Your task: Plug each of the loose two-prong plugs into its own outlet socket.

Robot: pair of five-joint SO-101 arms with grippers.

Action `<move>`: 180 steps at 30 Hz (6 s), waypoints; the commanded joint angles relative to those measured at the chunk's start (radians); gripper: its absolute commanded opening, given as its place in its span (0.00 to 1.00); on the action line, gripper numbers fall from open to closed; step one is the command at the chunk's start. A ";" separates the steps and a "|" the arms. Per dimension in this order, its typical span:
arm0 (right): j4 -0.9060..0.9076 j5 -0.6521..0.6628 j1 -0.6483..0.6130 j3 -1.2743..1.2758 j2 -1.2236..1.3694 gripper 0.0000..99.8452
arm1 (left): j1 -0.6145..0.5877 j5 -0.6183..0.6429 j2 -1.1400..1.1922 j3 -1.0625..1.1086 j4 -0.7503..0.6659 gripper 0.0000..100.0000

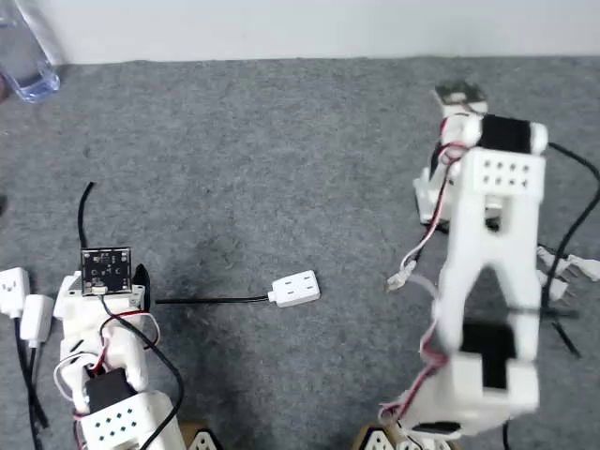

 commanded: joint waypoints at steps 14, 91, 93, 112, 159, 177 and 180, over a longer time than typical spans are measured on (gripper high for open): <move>0.041 -0.029 -0.027 0.423 -0.739 0.27 | 0.006 0.008 -0.011 -0.005 -0.017 0.25; -1.136 0.397 -0.013 1.109 -0.231 0.27 | 0.052 -0.068 -0.011 -0.005 0.044 0.25; -1.130 0.397 0.007 1.112 -0.232 0.27 | 0.052 -0.068 -0.011 -0.005 0.044 0.25; -1.046 0.459 0.051 1.112 -0.254 0.27 | 0.052 -0.068 -0.011 -0.005 0.043 0.25; -0.954 0.468 0.044 1.080 -0.208 0.27 | 0.052 -0.068 -0.011 -0.005 0.043 0.25; -0.794 0.537 0.047 1.080 -0.410 0.27 | 0.054 -0.068 -0.011 -0.005 0.041 0.25; -0.743 0.583 0.048 1.080 -0.410 0.27 | 0.054 -0.068 -0.011 -0.005 0.043 0.25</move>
